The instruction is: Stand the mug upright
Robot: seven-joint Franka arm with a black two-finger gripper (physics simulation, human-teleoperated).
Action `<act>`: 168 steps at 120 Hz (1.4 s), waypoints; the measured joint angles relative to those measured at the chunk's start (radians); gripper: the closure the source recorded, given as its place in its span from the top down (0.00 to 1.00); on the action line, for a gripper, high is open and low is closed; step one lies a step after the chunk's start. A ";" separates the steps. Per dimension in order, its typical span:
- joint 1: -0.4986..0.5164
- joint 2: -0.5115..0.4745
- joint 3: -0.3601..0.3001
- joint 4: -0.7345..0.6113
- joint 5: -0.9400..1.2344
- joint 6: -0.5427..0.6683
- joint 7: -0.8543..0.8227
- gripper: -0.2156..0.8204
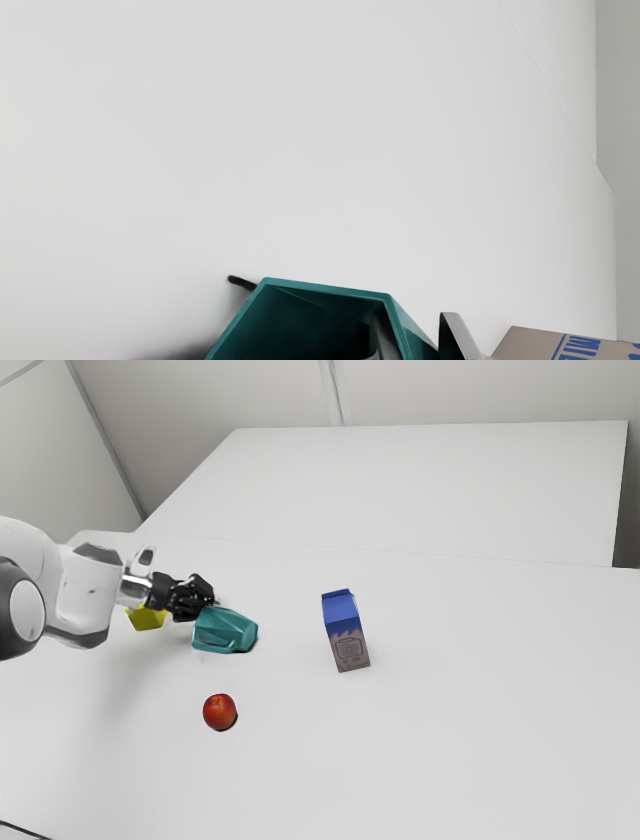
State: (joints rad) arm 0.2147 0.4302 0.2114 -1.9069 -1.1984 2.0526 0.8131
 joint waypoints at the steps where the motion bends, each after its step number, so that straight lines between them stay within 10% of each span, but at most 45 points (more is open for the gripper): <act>1: 0.000 0.000 -0.001 0.000 0.000 0.000 0.000 0.10; 88: 0.003 -0.144 -0.010 0.004 0.083 -0.034 -0.021 0.03; 114: -0.003 -0.151 -0.068 0.208 0.500 -0.037 -0.057 0.03; 140: -0.033 0.053 -0.198 0.442 1.022 0.015 -0.150 0.03; 168: -0.075 0.125 -0.223 0.442 1.251 0.103 -0.280 0.03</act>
State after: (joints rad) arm 0.1401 0.5550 -0.0116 -1.4649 0.0527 2.1558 0.5335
